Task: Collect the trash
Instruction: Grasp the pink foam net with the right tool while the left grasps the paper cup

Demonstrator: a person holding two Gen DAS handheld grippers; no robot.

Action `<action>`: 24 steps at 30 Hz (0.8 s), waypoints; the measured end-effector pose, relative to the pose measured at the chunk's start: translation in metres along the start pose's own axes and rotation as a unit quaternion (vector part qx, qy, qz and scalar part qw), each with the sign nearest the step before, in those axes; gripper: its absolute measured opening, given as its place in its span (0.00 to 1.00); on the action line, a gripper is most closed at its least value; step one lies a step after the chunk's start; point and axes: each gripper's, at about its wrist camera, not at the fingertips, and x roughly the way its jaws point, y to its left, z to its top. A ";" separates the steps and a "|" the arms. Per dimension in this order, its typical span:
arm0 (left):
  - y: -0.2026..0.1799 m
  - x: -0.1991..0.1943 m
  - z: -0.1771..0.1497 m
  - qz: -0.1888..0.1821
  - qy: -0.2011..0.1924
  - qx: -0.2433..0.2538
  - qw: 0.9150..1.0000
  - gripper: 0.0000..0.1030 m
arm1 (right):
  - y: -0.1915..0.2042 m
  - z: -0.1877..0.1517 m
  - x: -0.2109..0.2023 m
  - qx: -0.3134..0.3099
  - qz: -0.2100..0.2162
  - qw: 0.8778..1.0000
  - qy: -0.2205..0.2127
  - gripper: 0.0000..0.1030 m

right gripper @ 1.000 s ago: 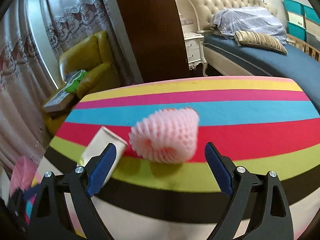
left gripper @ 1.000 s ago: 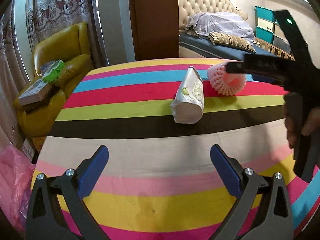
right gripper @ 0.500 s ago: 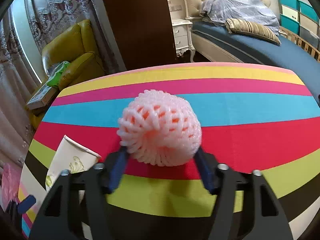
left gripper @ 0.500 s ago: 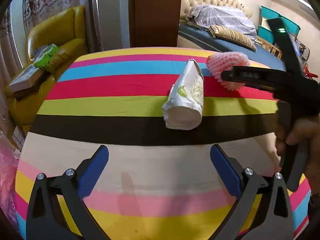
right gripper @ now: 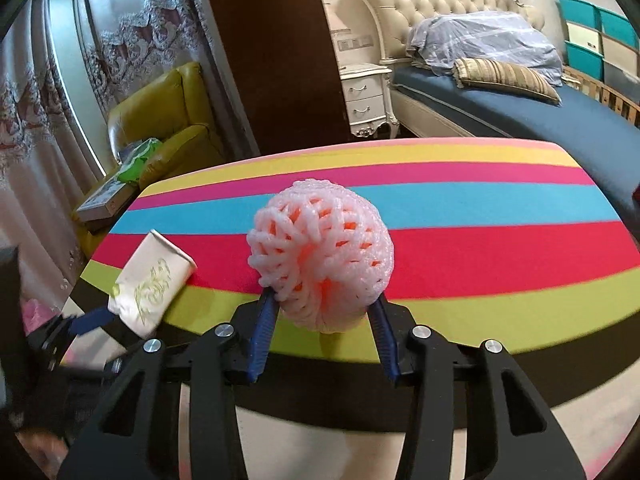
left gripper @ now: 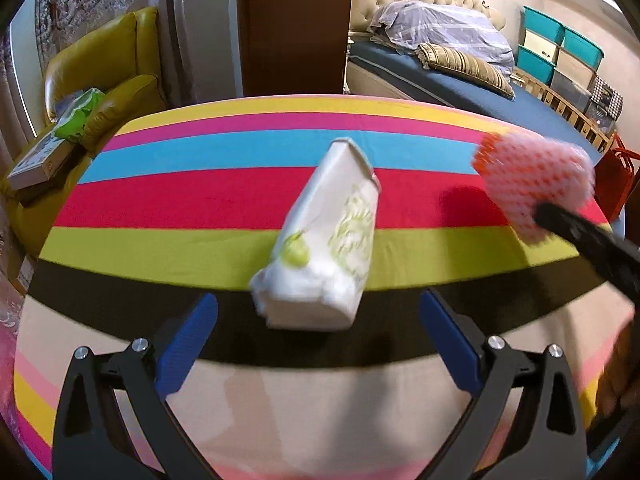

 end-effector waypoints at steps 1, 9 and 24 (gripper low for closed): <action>-0.001 0.004 0.004 0.002 0.003 -0.003 1.000 0.87 | -0.004 -0.004 -0.005 0.001 0.000 1.000 -0.002 0.42; -0.012 0.010 0.010 -0.019 0.001 -0.003 1.000 0.53 | -0.013 -0.029 -0.038 -0.006 -0.002 1.000 -0.007 0.42; -0.044 -0.053 -0.044 -0.063 -0.074 0.011 0.995 0.53 | -0.018 -0.081 -0.097 -0.044 -0.029 0.998 -0.022 0.42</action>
